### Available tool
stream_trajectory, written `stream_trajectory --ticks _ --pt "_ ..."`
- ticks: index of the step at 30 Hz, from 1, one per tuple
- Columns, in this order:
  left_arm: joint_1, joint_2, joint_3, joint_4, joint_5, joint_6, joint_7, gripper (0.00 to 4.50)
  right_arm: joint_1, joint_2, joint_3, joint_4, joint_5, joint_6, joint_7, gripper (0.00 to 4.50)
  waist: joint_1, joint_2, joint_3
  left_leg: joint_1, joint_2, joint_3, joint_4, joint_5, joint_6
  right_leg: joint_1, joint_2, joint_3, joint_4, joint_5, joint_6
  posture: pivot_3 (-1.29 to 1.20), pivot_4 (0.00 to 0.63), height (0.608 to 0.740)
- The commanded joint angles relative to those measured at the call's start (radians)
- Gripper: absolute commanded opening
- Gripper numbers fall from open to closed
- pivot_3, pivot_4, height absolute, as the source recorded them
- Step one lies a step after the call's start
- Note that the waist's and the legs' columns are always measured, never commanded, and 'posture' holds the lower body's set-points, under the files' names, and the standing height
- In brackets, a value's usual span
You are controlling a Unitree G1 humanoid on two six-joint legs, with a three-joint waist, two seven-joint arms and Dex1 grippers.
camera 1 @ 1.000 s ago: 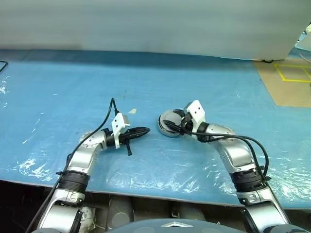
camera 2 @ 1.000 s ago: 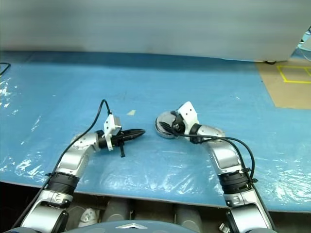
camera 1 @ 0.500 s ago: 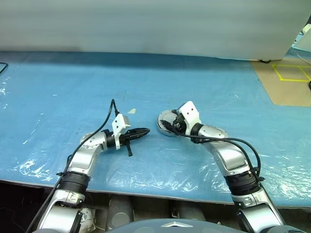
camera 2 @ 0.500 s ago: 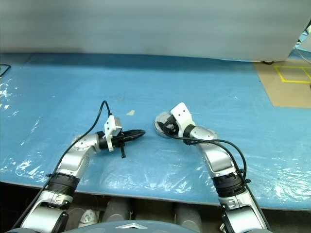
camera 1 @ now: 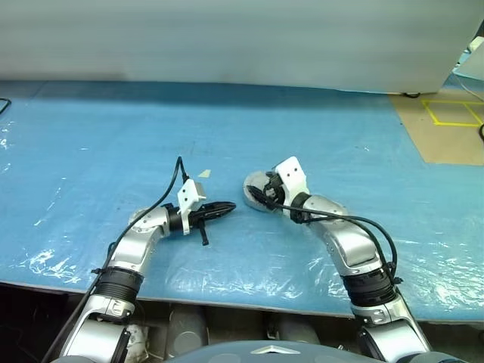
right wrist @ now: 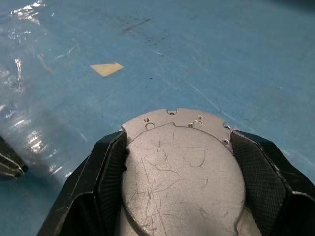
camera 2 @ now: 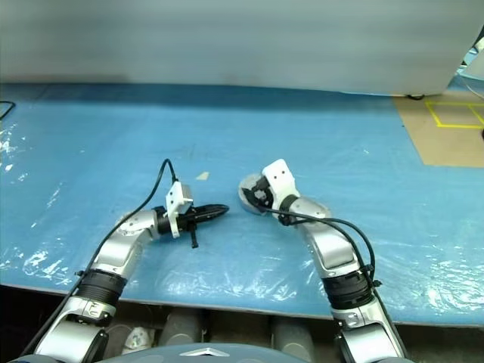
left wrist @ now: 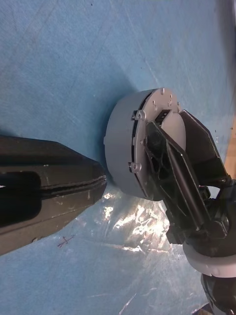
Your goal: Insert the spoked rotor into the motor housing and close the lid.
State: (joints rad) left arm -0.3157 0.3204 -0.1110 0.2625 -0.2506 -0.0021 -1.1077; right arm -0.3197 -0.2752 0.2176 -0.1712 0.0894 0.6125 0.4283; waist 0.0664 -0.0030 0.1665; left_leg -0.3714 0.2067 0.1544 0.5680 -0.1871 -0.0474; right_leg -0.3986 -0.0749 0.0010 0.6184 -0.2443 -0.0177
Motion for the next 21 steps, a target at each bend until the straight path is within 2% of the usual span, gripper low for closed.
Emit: stream_trajectory --ticks 1,6,11,21 --pt "-0.017 0.004 0.004 -0.006 -0.010 -0.022 0.001 0.00 0.050 -0.053 0.067 0.088 -0.096 -0.050 -0.014 3.00 0.001 0.000 0.000 0.001 0.000 0.000 0.000 0.000 0.000 0.001 0.000 0.000 0.000 0.000 0.000 0.00 0.150 0.740" --pt "-0.034 -0.001 0.003 0.006 -0.008 -0.026 0.007 0.00 0.062 -0.054 0.057 0.111 -0.099 -0.076 -0.026 3.00 0.002 0.000 -0.001 0.004 -0.001 0.000 -0.001 0.000 0.000 0.004 -0.001 0.000 -0.001 0.000 0.000 0.00 0.150 0.740" --pt "-0.101 -0.051 0.032 0.042 -0.037 -0.012 0.056 0.00 0.056 -0.054 0.052 0.122 -0.087 -0.074 -0.015 3.00 0.003 0.000 -0.002 0.004 -0.001 0.000 -0.001 0.000 0.000 0.004 -0.001 0.001 -0.001 0.000 0.000 0.00 0.150 0.740" --pt "-0.251 -0.113 0.003 0.208 0.059 -0.057 0.179 0.00 0.044 -0.050 0.046 0.132 -0.085 -0.079 -0.002 3.00 0.003 -0.001 -0.003 0.004 -0.001 0.000 -0.001 0.000 0.000 0.005 -0.001 0.001 -0.002 0.000 0.001 0.00 0.150 0.740"
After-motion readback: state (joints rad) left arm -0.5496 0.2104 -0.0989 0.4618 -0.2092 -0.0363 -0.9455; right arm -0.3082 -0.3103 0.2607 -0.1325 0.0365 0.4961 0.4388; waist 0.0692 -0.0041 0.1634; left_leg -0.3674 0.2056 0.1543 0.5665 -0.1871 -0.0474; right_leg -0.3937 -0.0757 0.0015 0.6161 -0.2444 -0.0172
